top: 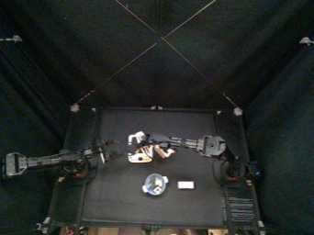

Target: Put salmon on rice

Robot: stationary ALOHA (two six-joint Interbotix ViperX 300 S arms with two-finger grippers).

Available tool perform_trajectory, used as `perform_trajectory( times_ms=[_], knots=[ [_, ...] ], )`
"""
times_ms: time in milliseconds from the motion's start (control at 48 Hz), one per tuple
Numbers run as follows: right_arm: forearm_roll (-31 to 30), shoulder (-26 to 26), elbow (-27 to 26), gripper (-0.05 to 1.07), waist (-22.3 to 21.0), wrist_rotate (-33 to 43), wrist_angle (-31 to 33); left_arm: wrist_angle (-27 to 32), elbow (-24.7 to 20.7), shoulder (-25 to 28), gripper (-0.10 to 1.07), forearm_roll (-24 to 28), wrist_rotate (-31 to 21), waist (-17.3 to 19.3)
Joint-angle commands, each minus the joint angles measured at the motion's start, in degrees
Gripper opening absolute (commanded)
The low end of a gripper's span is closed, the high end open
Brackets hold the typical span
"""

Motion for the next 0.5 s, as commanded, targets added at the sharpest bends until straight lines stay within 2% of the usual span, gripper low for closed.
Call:
perform_trajectory(
  times_ms=[0,479],
  knots=[
    [0.0,-1.32,-2.11,0.65,-0.09,-0.18,-0.18,-0.18,-0.7,0.0,0.95,-0.09,0.09,0.18],
    [-0.62,-0.7,-2.46,0.65,-0.09,-0.18,0.88,-0.18,-0.53,0.0,0.95,-0.09,0.09,0.18]
  ],
)
